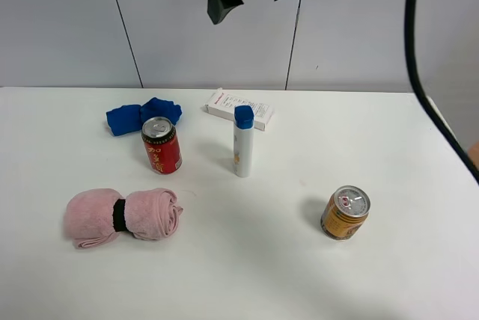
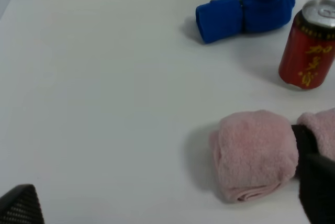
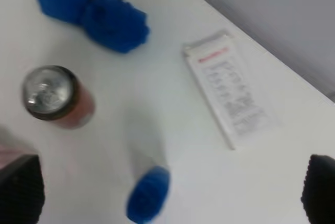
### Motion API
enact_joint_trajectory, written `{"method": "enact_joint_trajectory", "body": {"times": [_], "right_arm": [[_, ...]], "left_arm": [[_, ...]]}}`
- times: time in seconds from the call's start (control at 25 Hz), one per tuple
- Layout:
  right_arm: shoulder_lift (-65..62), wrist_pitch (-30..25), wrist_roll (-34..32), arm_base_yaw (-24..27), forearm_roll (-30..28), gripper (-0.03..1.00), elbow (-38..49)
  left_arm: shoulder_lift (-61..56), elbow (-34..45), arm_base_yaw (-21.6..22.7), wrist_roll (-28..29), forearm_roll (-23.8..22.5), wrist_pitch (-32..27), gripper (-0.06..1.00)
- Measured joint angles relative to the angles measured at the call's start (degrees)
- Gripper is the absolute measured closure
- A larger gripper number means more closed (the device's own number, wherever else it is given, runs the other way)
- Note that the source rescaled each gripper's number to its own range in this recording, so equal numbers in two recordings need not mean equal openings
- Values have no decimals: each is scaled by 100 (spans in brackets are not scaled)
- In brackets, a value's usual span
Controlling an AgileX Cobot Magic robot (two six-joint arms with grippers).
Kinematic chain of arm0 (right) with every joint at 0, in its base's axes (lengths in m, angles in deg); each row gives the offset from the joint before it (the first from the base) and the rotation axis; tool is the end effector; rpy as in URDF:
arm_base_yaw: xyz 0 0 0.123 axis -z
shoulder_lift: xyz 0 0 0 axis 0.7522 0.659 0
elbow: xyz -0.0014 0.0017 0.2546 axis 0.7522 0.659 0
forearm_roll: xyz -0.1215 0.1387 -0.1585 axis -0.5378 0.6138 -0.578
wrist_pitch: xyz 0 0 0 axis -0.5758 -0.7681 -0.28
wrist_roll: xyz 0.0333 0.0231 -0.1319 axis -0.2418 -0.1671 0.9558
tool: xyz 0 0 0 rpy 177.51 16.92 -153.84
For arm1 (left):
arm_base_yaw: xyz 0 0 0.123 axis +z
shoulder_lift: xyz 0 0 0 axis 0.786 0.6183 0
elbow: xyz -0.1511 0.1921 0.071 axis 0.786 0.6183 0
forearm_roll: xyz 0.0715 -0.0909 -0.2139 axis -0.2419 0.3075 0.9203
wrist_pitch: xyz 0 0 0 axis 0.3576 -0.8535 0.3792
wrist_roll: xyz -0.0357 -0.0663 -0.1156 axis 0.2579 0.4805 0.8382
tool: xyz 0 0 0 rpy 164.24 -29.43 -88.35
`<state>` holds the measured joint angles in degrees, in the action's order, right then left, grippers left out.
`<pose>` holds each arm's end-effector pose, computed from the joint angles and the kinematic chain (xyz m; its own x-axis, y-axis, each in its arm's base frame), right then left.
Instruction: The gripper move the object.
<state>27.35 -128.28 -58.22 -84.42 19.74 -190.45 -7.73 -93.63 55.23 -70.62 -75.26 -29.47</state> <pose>0.3444 0.2461 0.3401 -0.5717 -0.5395 -0.6181 -0.6438 0.7620 -0.0697 0.0590 0.0026 0.2551 -0.4401 -0.0153 -0.8978 -0.0485 0.9988 0.0067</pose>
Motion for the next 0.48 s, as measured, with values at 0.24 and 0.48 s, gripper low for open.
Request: {"method": "enact_joint_trajectory", "body": {"times": [0.24,0.48], "right_arm": [[-758,21,-110,634,33,-3,1640],[-2352,13,-593,1516,-52,-3,3715]], "left_arm": [[0,0,0,0,0,0,-6],[0,0,0,0,0,0,-6]]}}
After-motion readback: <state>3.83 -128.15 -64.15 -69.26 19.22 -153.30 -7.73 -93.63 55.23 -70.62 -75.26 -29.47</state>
